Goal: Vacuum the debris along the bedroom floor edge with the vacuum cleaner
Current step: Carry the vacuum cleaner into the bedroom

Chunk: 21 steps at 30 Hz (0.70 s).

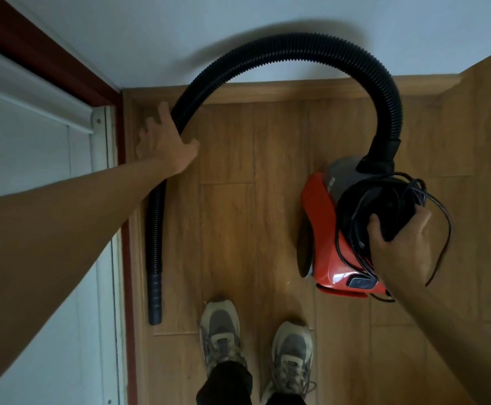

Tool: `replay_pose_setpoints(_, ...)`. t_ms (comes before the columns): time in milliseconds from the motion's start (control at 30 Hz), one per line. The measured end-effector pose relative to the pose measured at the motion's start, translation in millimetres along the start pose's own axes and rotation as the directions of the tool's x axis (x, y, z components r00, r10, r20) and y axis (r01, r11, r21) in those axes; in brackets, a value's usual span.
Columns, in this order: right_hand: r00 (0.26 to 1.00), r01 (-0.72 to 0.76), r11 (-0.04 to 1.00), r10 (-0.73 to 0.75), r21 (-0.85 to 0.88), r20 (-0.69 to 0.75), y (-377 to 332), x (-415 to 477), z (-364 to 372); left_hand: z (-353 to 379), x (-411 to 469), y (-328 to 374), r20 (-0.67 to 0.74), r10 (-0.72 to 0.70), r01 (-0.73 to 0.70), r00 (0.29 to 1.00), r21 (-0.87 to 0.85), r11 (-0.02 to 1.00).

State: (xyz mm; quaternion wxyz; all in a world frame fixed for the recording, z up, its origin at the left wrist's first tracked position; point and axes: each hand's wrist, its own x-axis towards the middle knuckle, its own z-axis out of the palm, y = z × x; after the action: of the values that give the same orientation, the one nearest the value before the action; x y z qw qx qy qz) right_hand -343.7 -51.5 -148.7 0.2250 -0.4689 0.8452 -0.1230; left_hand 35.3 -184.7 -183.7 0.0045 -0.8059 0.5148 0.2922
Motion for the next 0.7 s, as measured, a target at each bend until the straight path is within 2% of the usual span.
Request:
replay_pose_setpoints(133,0.998,0.001,0.998,0.004,0.068,-0.063,3,0,8,4,19,-4,-0.004,-0.043,0.042,0.999,-0.136,0.990)
replay_pose_setpoints(333,0.996,0.021,0.996,-0.013,0.092,-0.089,6,0,11,23,26,-9,0.011,0.012,-0.010,1.000,-0.180,0.984)
replay_pose_setpoints(500,0.996,0.010,0.992,0.002,0.126,-0.090,6,-1,12,29,20,-13,-0.019,0.049,-0.051,0.999,-0.117,0.992)
replay_pose_setpoints(700,1.000,0.016,0.982,-0.010,0.187,-0.028,4,-3,5,34,-9,-15,-0.023,0.153,-0.154,0.988,-0.283,0.947)
